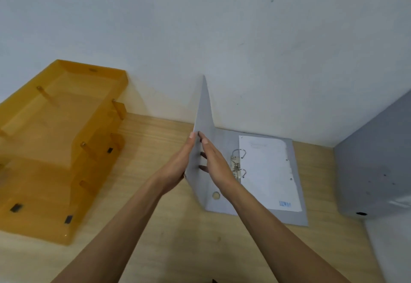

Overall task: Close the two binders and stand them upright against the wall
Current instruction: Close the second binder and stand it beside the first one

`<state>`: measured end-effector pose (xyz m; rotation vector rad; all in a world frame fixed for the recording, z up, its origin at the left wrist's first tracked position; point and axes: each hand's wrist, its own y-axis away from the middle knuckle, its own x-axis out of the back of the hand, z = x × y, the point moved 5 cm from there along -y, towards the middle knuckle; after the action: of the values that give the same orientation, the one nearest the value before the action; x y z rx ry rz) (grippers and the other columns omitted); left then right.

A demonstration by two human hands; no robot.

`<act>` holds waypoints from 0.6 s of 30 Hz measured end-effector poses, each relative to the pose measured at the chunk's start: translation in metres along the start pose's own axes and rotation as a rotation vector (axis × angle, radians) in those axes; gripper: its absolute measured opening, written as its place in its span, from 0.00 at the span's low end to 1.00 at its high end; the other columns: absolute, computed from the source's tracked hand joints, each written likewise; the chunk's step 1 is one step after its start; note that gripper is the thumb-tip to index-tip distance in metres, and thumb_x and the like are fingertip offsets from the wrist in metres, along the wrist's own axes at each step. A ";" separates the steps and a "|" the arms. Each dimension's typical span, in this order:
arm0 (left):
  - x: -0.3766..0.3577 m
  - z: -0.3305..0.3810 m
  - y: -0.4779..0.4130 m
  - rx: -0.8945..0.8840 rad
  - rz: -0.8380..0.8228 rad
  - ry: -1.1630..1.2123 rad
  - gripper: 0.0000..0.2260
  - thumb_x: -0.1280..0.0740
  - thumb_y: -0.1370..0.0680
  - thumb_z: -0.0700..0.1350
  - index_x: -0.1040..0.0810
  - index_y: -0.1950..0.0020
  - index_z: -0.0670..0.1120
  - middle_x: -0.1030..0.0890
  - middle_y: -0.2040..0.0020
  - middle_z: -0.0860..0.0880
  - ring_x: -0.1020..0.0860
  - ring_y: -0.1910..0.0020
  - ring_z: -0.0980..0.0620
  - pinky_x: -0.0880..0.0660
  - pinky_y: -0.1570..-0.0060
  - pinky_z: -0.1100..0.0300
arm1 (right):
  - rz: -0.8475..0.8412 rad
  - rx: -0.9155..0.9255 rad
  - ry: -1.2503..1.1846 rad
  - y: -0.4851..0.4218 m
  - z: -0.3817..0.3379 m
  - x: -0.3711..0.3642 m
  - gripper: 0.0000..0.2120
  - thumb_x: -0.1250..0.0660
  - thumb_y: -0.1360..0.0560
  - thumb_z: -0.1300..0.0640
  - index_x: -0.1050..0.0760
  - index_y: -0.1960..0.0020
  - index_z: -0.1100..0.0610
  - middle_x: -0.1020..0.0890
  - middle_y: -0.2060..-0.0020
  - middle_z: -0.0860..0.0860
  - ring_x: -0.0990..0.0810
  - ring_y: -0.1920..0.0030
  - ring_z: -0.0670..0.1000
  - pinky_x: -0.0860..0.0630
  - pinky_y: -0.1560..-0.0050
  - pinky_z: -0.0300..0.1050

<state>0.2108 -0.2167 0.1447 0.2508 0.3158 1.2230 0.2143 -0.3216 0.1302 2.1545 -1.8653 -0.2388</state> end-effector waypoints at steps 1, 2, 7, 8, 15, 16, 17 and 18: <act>-0.011 0.001 -0.001 -0.012 -0.016 -0.015 0.35 0.45 0.26 0.74 0.35 0.22 0.60 0.30 0.23 0.56 0.33 0.24 0.55 0.37 0.24 0.46 | 0.012 0.011 -0.008 0.003 -0.007 0.009 0.25 0.50 0.17 0.38 0.39 0.22 0.41 0.34 0.22 0.42 0.34 0.23 0.48 0.33 0.25 0.56; -0.020 0.000 -0.003 -0.022 -0.028 -0.024 0.35 0.47 0.26 0.76 0.37 0.22 0.64 0.32 0.22 0.57 0.34 0.23 0.56 0.37 0.24 0.45 | 0.018 0.012 -0.016 0.006 -0.013 0.016 0.25 0.50 0.17 0.39 0.39 0.21 0.41 0.34 0.23 0.42 0.33 0.24 0.48 0.32 0.26 0.56; -0.079 0.007 -0.004 -0.055 -0.087 -0.118 0.28 0.59 0.21 0.70 0.49 0.21 0.68 0.47 0.18 0.63 0.47 0.20 0.59 0.45 0.22 0.45 | 0.124 -0.003 0.064 0.014 -0.029 0.071 0.29 0.47 0.20 0.36 0.41 0.20 0.42 0.34 0.23 0.42 0.33 0.24 0.49 0.33 0.25 0.57; -0.090 0.006 -0.004 -0.052 -0.087 -0.144 0.28 0.59 0.20 0.68 0.50 0.20 0.65 0.48 0.19 0.63 0.49 0.20 0.60 0.47 0.22 0.46 | 0.159 -0.005 0.097 0.015 -0.030 0.084 0.29 0.45 0.20 0.39 0.40 0.21 0.44 0.32 0.24 0.42 0.32 0.25 0.48 0.33 0.25 0.55; -0.127 -0.032 -0.023 0.047 -0.045 -0.220 0.29 0.56 0.17 0.61 0.44 0.18 0.51 0.44 0.18 0.56 0.47 0.19 0.55 0.50 0.23 0.56 | 0.236 -0.039 0.223 0.041 -0.003 0.160 0.28 0.45 0.22 0.61 0.37 0.24 0.47 0.24 0.32 0.47 0.24 0.33 0.52 0.26 0.32 0.53; -0.129 -0.043 -0.025 0.080 -0.022 -0.217 0.29 0.54 0.16 0.61 0.44 0.18 0.49 0.44 0.18 0.54 0.46 0.19 0.55 0.49 0.25 0.58 | 0.261 -0.052 0.216 0.047 0.005 0.173 0.29 0.43 0.24 0.61 0.37 0.24 0.47 0.23 0.33 0.47 0.23 0.35 0.51 0.25 0.33 0.53; -0.126 -0.056 -0.028 0.107 -0.002 -0.245 0.30 0.53 0.16 0.61 0.45 0.18 0.48 0.44 0.18 0.54 0.47 0.19 0.54 0.51 0.24 0.58 | 0.283 -0.069 0.207 0.053 0.014 0.185 0.29 0.40 0.25 0.61 0.36 0.25 0.47 0.21 0.35 0.47 0.21 0.37 0.51 0.23 0.35 0.53; -0.123 -0.071 -0.029 0.143 0.012 -0.316 0.30 0.52 0.16 0.61 0.45 0.18 0.47 0.45 0.18 0.53 0.48 0.18 0.53 0.52 0.22 0.57 | 0.301 -0.093 0.199 0.060 0.026 0.197 0.31 0.38 0.28 0.60 0.35 0.26 0.47 0.20 0.37 0.47 0.19 0.39 0.52 0.21 0.37 0.54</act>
<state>0.1724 -0.3411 0.0810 0.5631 0.1270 1.1537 0.1801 -0.5266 0.1362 1.7377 -1.9849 -0.0443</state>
